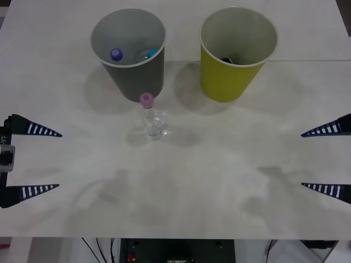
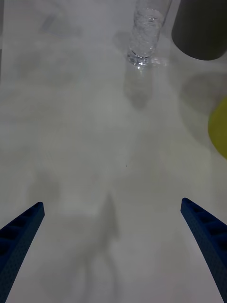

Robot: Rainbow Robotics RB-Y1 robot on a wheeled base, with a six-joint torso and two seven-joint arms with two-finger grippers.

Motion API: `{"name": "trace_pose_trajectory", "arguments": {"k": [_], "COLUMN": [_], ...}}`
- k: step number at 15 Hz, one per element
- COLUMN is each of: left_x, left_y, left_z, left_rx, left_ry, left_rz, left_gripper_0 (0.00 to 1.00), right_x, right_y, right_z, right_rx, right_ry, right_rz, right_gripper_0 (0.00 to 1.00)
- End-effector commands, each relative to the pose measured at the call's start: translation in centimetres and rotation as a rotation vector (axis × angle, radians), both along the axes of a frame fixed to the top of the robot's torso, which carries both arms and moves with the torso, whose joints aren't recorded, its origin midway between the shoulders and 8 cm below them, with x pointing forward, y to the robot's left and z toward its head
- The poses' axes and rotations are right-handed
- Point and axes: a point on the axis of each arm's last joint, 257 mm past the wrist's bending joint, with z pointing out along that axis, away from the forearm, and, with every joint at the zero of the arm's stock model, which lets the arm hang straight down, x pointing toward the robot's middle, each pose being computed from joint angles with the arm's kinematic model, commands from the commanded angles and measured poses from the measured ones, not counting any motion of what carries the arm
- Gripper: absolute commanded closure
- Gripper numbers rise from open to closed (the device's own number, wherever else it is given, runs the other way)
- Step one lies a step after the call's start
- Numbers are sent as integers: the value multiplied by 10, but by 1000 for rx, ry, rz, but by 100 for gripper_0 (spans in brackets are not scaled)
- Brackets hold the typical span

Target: Put the can into the green bin and the plastic bottle into the gray bin

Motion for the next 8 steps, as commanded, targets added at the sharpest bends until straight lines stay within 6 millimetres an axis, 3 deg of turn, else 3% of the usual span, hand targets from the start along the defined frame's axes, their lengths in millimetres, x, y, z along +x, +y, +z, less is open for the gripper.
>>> {"name": "trace_pose_trajectory", "arguments": {"k": [1,2,4,8], "left_x": [0,0,0,6], "left_y": [0,0,22,24], "left_z": [0,0,-22,-17], "left_rx": [0,0,8,-6], "left_ry": [0,0,46,37], "left_rz": [0,0,62,82], "left_gripper_0": [0,0,0,0], "right_x": [0,0,0,0], "right_y": [0,0,0,0], "right_z": [0,0,0,0], "right_rx": [0,0,0,0], "right_ry": [0,0,0,0], "right_rz": [0,0,0,0], "right_gripper_0": [0,0,0,0]}}
